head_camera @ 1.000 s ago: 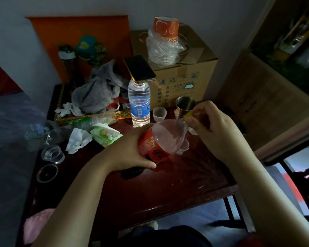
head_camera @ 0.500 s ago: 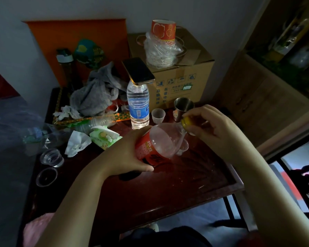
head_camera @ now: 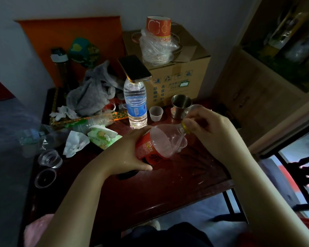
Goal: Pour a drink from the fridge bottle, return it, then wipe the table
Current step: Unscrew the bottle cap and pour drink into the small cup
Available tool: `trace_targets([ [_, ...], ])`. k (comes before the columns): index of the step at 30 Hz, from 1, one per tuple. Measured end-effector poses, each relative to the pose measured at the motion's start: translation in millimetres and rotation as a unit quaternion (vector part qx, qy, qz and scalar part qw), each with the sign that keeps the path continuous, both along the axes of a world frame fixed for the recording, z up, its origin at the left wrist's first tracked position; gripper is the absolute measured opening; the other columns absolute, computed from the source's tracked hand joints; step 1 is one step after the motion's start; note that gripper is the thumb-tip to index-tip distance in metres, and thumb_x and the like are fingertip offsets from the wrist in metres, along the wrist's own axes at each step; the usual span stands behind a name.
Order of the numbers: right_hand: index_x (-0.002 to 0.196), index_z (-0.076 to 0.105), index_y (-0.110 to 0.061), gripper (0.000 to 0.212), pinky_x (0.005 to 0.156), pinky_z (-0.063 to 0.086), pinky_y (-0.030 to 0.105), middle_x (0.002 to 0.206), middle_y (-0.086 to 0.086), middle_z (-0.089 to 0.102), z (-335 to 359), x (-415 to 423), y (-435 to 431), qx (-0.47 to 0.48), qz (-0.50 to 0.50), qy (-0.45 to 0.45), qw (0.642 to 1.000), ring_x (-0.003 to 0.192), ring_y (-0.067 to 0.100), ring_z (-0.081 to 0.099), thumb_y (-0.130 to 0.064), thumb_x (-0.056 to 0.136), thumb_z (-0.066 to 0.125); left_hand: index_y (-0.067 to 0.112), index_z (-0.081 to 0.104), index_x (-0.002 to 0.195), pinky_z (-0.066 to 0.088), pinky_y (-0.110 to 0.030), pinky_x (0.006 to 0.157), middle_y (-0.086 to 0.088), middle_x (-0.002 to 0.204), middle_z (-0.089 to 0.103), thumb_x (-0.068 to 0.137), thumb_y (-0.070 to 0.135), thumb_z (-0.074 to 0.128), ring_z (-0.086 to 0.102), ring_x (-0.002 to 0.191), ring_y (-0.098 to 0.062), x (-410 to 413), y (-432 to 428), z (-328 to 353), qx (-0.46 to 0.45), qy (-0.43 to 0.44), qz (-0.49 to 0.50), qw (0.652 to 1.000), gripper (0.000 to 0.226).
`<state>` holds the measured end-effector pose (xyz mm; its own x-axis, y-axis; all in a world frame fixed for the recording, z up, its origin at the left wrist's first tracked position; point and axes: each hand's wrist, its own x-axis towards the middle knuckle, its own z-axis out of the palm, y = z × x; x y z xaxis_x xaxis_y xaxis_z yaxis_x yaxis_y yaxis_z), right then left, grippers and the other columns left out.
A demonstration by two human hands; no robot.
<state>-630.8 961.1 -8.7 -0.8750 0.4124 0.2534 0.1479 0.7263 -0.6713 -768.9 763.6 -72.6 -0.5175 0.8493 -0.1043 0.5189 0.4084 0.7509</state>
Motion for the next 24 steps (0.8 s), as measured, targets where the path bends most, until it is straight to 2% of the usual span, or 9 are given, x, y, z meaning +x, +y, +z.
trace_targets([
  [2, 0.099, 0.068, -0.025, 0.015, 0.067, 0.038, 0.003, 0.085, -0.020, 0.059, -2.1, 1.0, 2.9, 0.010, 0.024, -0.008, 1.000, 0.082, -0.013, 0.054, -0.032, 0.086, 0.062, 0.043, 0.027, 0.143, 0.040, -0.032, 0.106, 0.017, 0.140, 0.042, 0.054, 0.037, 0.088, 0.042, 0.126, 0.000, -0.4, -0.8, -3.2, -0.007, 0.001, 0.000, 1.000, 0.108],
  [7, 0.112, 0.068, -0.026, 0.026, 0.077, 0.039, 0.004, 0.110, -0.012, 0.059, -11.5, 3.6, 14.5, -0.016, 0.081, -0.017, 0.996, 0.097, -0.003, 0.055, -0.021, 0.086, 0.066, 0.043, 0.027, 0.142, 0.040, -0.034, 0.106, 0.014, 0.141, 0.041, 0.052, 0.040, 0.088, 0.042, 0.126, -0.002, -3.3, 1.2, -10.6, -0.019, 0.000, 0.004, 1.000, 0.109],
  [14, 0.110, 0.066, -0.017, 0.026, 0.085, 0.047, 0.016, 0.113, -0.008, 0.060, -26.1, 12.7, 22.4, -0.050, 0.091, 0.018, 0.994, 0.105, 0.004, 0.058, -0.006, 0.086, 0.065, 0.042, 0.028, 0.142, 0.036, -0.028, 0.105, 0.016, 0.139, 0.041, 0.053, 0.039, 0.089, 0.041, 0.125, 0.000, -5.0, 14.6, -14.0, -0.040, -0.003, -0.016, 0.999, 0.108],
  [17, 0.104, 0.067, -0.015, 0.021, 0.088, 0.050, 0.025, 0.112, -0.006, 0.063, -29.4, 16.4, 26.0, -0.072, 0.084, 0.027, 0.993, 0.103, 0.007, 0.060, -0.012, 0.083, 0.069, 0.037, 0.030, 0.143, 0.033, -0.022, 0.103, 0.019, 0.138, 0.040, 0.053, 0.034, 0.090, 0.040, 0.124, 0.002, -5.1, 21.9, -15.8, -0.048, -0.003, -0.026, 0.999, 0.108],
  [20, 0.101, 0.069, -0.017, 0.018, 0.090, 0.052, 0.032, 0.108, -0.006, 0.067, -31.3, 18.1, 27.7, -0.109, 0.055, 0.041, 0.992, 0.102, 0.009, 0.063, -0.014, 0.083, 0.069, 0.035, 0.030, 0.145, 0.034, -0.028, 0.108, 0.016, 0.144, 0.041, 0.049, 0.041, 0.090, 0.041, 0.129, 0.000, -5.7, 28.7, -19.2, -0.053, -0.017, -0.035, 0.998, 0.113],
  [24, 0.109, 0.066, -0.017, 0.028, 0.085, 0.049, 0.015, 0.105, -0.004, 0.070, -28.7, 20.7, 30.0, -0.161, 0.057, 0.038, 0.985, 0.099, 0.003, 0.064, -0.006, 0.083, 0.068, 0.035, 0.029, 0.145, 0.036, -0.024, 0.106, 0.016, 0.138, 0.046, 0.052, 0.033, 0.091, 0.045, 0.124, 0.001, -6.0, 31.5, -19.0, -0.067, -0.027, -0.038, 0.997, 0.112],
])
